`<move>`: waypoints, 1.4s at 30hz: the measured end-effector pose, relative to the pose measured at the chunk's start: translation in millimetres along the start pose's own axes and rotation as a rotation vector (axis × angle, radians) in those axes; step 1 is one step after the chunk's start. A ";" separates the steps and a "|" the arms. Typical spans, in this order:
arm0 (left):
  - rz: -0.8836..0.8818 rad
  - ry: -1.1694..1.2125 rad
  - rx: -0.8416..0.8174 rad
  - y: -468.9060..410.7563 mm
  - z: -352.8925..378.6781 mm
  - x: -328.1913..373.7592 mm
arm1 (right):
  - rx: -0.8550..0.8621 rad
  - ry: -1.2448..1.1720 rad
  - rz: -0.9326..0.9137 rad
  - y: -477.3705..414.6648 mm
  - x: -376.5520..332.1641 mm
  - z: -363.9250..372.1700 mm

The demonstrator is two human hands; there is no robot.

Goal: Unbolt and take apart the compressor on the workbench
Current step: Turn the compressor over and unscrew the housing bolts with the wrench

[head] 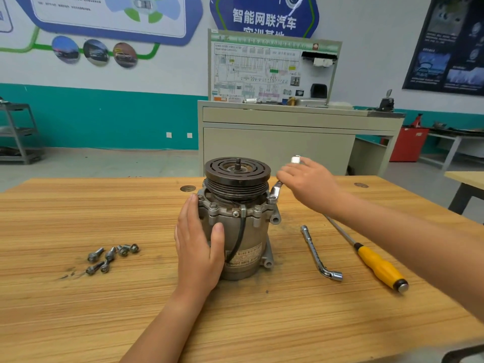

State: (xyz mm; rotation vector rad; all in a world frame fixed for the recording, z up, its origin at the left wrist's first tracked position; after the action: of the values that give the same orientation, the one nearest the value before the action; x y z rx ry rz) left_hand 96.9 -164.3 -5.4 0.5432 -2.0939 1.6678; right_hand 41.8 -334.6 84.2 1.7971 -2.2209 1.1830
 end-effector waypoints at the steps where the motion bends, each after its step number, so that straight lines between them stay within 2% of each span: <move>1: 0.003 0.003 0.002 0.1 -0.4 -0.6 | 0.115 -0.072 -0.016 -4.9 -5.5 -6.5; 3: 0.006 0.006 0.004 -0.3 -0.6 -1.1 | 0.233 -0.133 -0.048 -9.7 -13.7 -16.4; 5: 0.007 0.009 0.000 -0.5 -0.5 -0.6 | 0.239 -0.189 -0.061 -6.9 -12.0 -23.2; 7: 0.001 0.016 -0.002 -0.1 -0.3 -0.9 | 0.229 -0.369 0.107 -1.0 9.6 -35.6; 9: 0.000 0.019 0.006 -0.2 -0.2 -1.3 | 0.191 -0.614 0.384 17.7 36.0 -47.5; 11: 0.003 0.023 0.015 -1.0 -0.3 -0.7 | 0.136 -0.791 0.476 42.2 42.2 -55.0; 14: -0.012 0.026 0.007 -2.1 0.6 -0.3 | -0.084 -0.562 0.362 68.2 22.9 -66.2; 18: -0.007 0.023 0.008 -0.2 -2.4 1.3 | -0.317 -0.268 0.320 76.6 6.0 -48.1; 21: -0.007 0.021 0.003 0.1 -2.6 0.6 | -0.370 -0.120 0.320 72.4 -1.6 -44.1; 26: -0.025 0.017 0.013 -0.1 -2.7 -1.6 | -0.337 0.151 0.202 61.9 -16.2 -55.4; 35: -0.037 0.024 0.008 -0.1 -2.6 -1.0 | -0.388 0.204 0.140 60.0 -20.2 -51.1; 42: -0.013 0.035 0.003 -0.8 -2.6 0.6 | -0.408 -0.003 0.073 54.4 7.9 -45.7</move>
State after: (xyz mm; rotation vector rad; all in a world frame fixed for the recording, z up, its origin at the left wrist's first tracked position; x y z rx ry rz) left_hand 97.0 -161.9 -3.9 0.5242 -2.0594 1.6614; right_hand -25.9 -312.9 91.9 1.5669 -2.3317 0.6655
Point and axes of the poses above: each hand's wrist, its own y-axis away from the middle knuckle, its own z-axis out of the palm, x = y × z, the point moved 9 cm from there along -y, towards the middle knuckle, and after that the axes turned 10 degrees about z, right-handed, at the moved point
